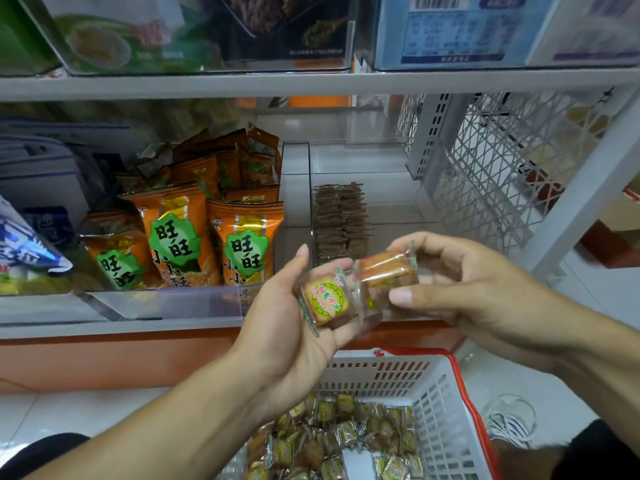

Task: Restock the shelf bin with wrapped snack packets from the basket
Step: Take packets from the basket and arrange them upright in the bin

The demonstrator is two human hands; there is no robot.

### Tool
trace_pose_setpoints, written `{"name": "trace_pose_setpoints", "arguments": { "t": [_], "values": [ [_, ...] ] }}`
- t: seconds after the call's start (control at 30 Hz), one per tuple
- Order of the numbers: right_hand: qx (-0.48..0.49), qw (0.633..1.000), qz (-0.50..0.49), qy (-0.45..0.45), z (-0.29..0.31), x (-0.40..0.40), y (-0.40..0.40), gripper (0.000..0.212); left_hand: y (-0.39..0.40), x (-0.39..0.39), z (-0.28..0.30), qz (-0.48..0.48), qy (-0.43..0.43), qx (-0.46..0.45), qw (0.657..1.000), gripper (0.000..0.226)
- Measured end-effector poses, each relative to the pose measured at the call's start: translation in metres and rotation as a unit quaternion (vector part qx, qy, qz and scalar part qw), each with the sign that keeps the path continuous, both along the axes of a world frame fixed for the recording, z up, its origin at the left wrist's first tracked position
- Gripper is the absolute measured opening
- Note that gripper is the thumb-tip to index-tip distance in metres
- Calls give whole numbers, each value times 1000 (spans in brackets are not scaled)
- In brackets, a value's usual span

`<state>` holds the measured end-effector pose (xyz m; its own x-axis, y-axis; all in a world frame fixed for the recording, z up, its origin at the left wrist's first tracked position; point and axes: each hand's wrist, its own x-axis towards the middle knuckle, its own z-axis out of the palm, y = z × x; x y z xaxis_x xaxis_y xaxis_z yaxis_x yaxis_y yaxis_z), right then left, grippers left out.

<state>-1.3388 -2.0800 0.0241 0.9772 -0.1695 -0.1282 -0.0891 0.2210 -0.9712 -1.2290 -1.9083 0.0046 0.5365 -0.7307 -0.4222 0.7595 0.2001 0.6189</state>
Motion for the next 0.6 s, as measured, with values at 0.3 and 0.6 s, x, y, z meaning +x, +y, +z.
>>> {"name": "trace_pose_setpoints", "arguments": {
  "t": [0.3,0.6],
  "values": [
    [13,999,10,28,-23,7,31,47,-8,-6,-9,36,-98,0,995,44],
    [-5,998,61,30,-7,13,16,47,-8,-7,-16,119,-387,83,911,29]
  ]
}}
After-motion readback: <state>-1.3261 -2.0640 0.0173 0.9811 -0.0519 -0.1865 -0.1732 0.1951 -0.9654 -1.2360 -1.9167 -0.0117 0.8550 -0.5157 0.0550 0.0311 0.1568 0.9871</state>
